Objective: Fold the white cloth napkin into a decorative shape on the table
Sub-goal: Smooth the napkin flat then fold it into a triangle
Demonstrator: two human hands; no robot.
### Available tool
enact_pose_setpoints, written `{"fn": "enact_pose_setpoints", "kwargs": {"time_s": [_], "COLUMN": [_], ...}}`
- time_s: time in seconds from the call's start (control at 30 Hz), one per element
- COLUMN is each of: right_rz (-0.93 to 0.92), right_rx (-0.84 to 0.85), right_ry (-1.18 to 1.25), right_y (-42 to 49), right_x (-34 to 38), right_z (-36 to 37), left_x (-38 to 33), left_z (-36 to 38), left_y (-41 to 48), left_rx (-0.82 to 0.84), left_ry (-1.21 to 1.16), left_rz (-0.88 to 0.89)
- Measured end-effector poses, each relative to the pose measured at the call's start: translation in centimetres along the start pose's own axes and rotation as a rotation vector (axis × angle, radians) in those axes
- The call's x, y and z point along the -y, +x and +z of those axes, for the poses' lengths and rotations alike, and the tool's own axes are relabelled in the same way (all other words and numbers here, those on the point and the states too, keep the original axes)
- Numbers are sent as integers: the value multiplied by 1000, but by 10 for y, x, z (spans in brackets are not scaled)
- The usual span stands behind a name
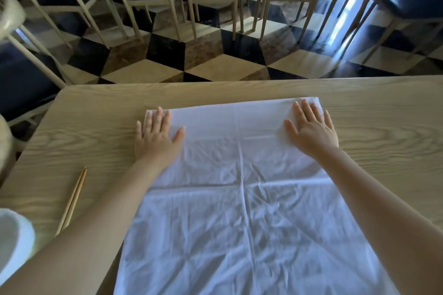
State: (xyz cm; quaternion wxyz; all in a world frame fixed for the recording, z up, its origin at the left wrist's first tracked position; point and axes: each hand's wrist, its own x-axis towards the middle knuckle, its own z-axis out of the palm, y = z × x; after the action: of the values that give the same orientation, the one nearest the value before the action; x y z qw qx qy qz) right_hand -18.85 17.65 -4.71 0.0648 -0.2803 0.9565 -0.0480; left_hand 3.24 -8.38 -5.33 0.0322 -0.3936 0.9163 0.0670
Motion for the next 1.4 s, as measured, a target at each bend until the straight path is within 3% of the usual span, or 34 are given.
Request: {"fn": "enact_pose_setpoints", "kwargs": {"time_s": [0.07,0.17,0.27,0.47,0.83,0.97,1.1,1.17,1.4], "right_rz": [-17,-192,-248,-239,-78,-4,-262,-264,-87], "right_rx": [2,-7,-19,-74,-22,21,-61,-31,-88], "right_ry": [39,152,179,109,3,14,209,203,97], "right_y": [-20,-77,-111,-121,-131,-138,-195,-217,-246], "right_x": [32,102,135,90,-38,-6,108,134,62], "right_z": [-1,15,33,32,9,0,28,43,43], "left_x": [-21,-59,-72,-45,32,13,-43,-41,21], "left_z": [1,15,27,31,21,15,29,35,35], "left_y": [-18,-71,-109,-120,-137,-150,-191,-204,-227], "left_rx": [-12,-121,-152,-144,-173,-199,-113,-141,-148], "left_ry": [-63,-202,-172,-73,-30,-26,-141,-108,-70], "left_rz": [1,70,83,71,-10,21,204,212,132]}}
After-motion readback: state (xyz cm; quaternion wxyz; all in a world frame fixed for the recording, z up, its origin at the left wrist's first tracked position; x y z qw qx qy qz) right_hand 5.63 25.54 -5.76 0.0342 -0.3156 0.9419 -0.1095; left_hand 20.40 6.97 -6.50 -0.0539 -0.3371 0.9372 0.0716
